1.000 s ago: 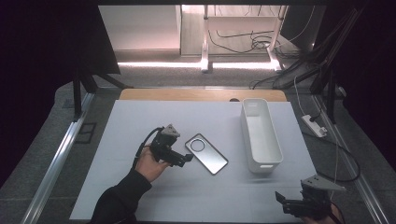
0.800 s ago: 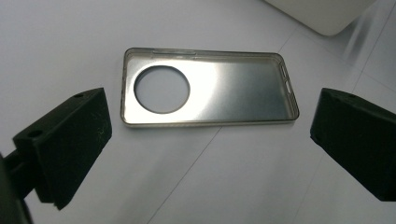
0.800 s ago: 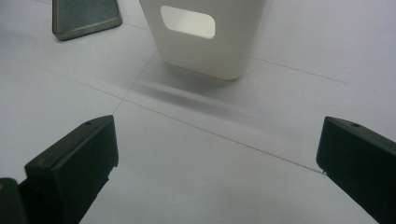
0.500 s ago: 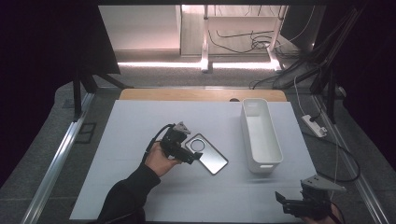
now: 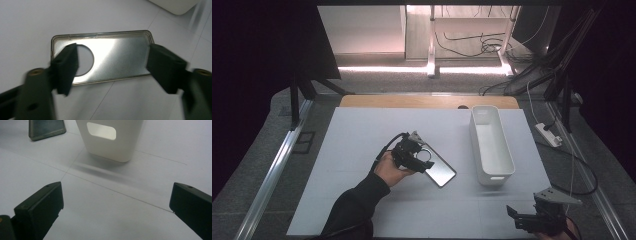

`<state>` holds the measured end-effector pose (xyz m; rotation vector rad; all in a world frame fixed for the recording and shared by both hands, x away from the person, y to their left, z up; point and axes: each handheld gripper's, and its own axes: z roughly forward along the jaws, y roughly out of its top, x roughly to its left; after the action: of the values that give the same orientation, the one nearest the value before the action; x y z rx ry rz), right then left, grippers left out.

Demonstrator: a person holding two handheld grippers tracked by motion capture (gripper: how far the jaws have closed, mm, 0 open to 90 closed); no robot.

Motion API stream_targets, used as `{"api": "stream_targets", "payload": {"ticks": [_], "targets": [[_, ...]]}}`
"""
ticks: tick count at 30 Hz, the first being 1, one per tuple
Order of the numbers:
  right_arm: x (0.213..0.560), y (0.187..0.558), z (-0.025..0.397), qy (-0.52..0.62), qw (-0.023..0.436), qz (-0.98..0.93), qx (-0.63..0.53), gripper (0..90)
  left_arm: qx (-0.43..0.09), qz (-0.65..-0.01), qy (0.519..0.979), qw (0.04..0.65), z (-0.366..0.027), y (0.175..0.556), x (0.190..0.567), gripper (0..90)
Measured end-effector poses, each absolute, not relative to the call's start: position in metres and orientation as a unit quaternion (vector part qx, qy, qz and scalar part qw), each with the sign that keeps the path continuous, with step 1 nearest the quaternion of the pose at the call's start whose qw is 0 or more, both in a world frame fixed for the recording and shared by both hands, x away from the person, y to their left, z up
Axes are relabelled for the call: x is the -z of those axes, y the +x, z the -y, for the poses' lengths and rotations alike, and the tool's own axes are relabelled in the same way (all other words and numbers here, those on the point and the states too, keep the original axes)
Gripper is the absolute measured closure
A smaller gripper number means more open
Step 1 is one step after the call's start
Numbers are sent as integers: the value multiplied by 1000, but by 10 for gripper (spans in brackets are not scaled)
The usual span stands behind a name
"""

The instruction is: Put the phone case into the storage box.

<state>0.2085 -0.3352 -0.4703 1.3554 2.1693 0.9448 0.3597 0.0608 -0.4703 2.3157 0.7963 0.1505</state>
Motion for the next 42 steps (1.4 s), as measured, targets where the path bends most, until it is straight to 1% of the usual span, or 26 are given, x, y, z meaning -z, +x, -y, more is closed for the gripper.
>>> {"api": "stream_targets", "payload": {"ticks": [1, 3, 4, 5, 7, 8, 10, 11, 20, 33, 42], "targets": [[470, 209, 335, 486, 205, -779, -339, 0, -56, -305, 889, 338, -60, 360, 471, 402], [470, 209, 335, 485, 204, -780, -339, 0, -47, -302, 891, 336, -60, 360, 470, 489], [470, 209, 335, 484, 204, -781, -338, 0, -44, -300, 891, 338, -59, 360, 470, 590], [470, 209, 335, 484, 203, -781, -337, 0, -37, -298, 891, 341, -59, 360, 469, 665], [470, 209, 335, 484, 203, -781, -337, 0, -30, -299, 890, 343, -58, 360, 469, 770], [470, 209, 335, 484, 203, -781, -337, 0, -27, -294, 892, 342, -57, 360, 468, 770], [470, 209, 335, 484, 203, -781, -337, 0, -26, -292, 893, 341, -54, 360, 468, 872], [470, 209, 335, 484, 203, -781, -338, 0, -26, -292, 894, 340, -53, 360, 469, 889], [470, 209, 335, 484, 202, -781, -338, 2, -36, -289, 898, 329, -47, 357, 481, 889], [470, 209, 335, 483, 202, -782, -338, 3, -35, -293, 903, 312, -38, 354, 506, 890], [470, 209, 335, 482, 202, -783, -338, 3, -36, -292, 906, 306, -34, 351, 514, 889]]}}
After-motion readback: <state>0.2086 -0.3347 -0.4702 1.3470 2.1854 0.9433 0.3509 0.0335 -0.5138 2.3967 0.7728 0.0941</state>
